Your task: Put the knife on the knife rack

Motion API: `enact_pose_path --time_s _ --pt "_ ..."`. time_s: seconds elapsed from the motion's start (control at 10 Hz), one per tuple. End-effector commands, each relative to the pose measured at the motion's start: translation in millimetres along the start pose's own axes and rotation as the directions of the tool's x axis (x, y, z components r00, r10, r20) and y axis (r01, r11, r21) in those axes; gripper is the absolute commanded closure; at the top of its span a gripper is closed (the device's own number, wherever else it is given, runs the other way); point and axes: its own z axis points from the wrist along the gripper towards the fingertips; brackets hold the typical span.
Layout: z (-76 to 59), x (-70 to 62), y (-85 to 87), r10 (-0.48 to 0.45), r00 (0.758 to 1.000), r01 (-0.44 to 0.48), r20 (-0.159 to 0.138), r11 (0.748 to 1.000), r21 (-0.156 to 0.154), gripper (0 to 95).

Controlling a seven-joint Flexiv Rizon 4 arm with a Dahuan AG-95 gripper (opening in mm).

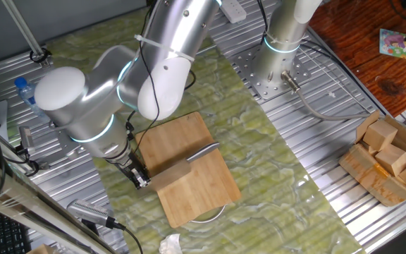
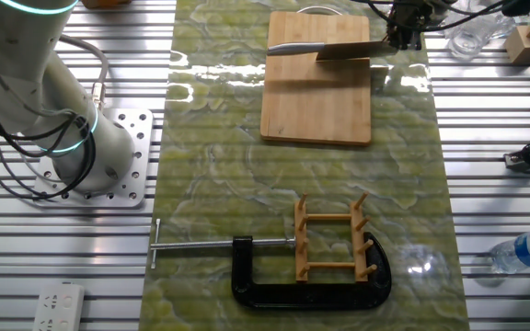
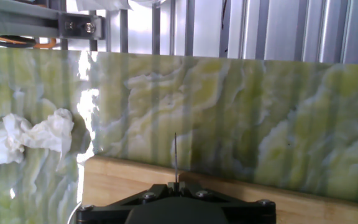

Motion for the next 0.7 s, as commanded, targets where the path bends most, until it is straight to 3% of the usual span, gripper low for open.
enact_pose_path --time_s 0.1,0.7 --pt "1.5 -1.1 1.3 -0.001 1.0 0.001 0.008 1.0 0.004 95.0" --pt "0.2 -2.9 2.8 -0.005 0.999 0.005 0.05 1.0 0.012 95.0"
